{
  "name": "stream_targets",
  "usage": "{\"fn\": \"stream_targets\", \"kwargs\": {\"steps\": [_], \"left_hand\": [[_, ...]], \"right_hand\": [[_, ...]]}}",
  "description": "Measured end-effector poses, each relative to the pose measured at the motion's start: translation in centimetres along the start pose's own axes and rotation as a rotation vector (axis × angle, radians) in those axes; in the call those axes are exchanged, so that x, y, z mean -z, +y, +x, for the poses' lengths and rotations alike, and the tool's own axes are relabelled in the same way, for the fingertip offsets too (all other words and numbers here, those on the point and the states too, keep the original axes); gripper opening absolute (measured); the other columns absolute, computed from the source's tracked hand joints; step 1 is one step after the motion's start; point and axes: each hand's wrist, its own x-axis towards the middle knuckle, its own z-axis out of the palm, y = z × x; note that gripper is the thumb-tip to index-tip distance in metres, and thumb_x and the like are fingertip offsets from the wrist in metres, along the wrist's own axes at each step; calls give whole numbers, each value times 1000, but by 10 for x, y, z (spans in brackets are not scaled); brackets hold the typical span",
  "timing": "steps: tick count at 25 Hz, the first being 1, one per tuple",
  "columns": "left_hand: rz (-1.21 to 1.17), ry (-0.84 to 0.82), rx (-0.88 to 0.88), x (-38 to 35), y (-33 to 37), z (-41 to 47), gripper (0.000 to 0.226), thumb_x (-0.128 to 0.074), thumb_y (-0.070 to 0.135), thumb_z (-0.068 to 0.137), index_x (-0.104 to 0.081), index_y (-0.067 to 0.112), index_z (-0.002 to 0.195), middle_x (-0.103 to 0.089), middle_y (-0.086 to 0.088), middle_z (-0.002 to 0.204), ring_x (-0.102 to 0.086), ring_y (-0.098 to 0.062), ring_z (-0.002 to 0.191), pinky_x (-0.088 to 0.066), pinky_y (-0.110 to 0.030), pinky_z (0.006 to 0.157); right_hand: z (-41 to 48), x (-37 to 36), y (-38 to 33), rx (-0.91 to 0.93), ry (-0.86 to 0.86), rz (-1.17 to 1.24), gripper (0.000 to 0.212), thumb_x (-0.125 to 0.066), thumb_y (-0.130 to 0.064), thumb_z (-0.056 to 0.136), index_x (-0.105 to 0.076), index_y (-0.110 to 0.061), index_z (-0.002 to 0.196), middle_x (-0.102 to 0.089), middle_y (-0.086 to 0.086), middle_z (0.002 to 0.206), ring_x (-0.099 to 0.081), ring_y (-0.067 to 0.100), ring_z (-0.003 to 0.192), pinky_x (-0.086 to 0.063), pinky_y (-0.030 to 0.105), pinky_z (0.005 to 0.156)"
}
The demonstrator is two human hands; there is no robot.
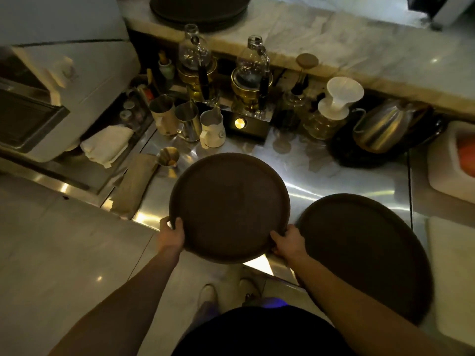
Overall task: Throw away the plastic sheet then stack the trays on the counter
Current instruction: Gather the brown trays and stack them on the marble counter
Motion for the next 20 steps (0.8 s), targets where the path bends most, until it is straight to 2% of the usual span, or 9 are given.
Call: {"fn": "stream_targets", "kwargs": {"steps": [2,5,8,11,13,15,18,20], "left_hand": [[29,-41,-64,6,3,8,42,-42,37,99,-40,12,133,-55,-20,131,-55,-43,115,-49,-57,94],[80,-38,-218,17,6,15,36,-43,26,100,-49,2,126,-60,-25,123,-57,-43,112,-48,-42,89],[103,1,-316,25,5,15,32,-45,20,99,-54,-4,119,-63,-27,114,-59,-42,107,-46,-46,85],[74,-13,-339,31,-6,6,31,-46,21,99,-56,-2,117,-64,-25,109,-60,-40,103,-49,-50,87],[22,-43,-373,31,-16,-2,30,-45,20,99,-56,-2,116,-64,-24,107,-61,-39,101,-50,-48,85],[12,-74,-461,29,-19,-12,27,-45,19,99,-56,-2,113,-64,-23,105,-61,-37,98,-48,-42,80],[-3,-99,-565,18,-13,-21,24,-47,16,99,-56,-4,107,-63,-22,97,-60,-34,89,-44,-36,73],[-14,-143,-640,4,-4,-37,21,-48,14,98,-56,-5,102,-61,-19,89,-58,-32,83,-39,-32,69]], "right_hand": [[-4,-2,-3,-24,16,86,26,-55,-19,95,-50,-6,117,-61,17,103,-66,31,84,-60,41,72],[-15,-10,-8,-50,76,307,22,-54,-13,95,-50,-5,115,-57,17,109,-63,32,94,-60,40,67],[-29,-14,-8,-19,119,467,14,-54,-10,95,-53,-10,109,-60,14,107,-64,26,91,-59,34,59],[-52,-18,3,-6,162,518,9,-53,-10,95,-56,-15,102,-62,10,104,-65,23,90,-57,29,57],[-64,-18,17,12,200,546,8,-52,-11,95,-57,-16,97,-64,9,101,-66,21,88,-56,24,54],[-77,-13,30,31,262,564,8,-52,-11,95,-59,-16,95,-65,10,99,-67,22,89,-57,27,61],[-92,-4,50,14,332,591,8,-52,-13,95,-60,-16,97,-66,10,100,-68,24,93,-59,40,78],[-104,10,65,29,413,624,8,-53,-13,95,-61,-16,95,-66,11,98,-68,25,92,-59,40,77]]}}
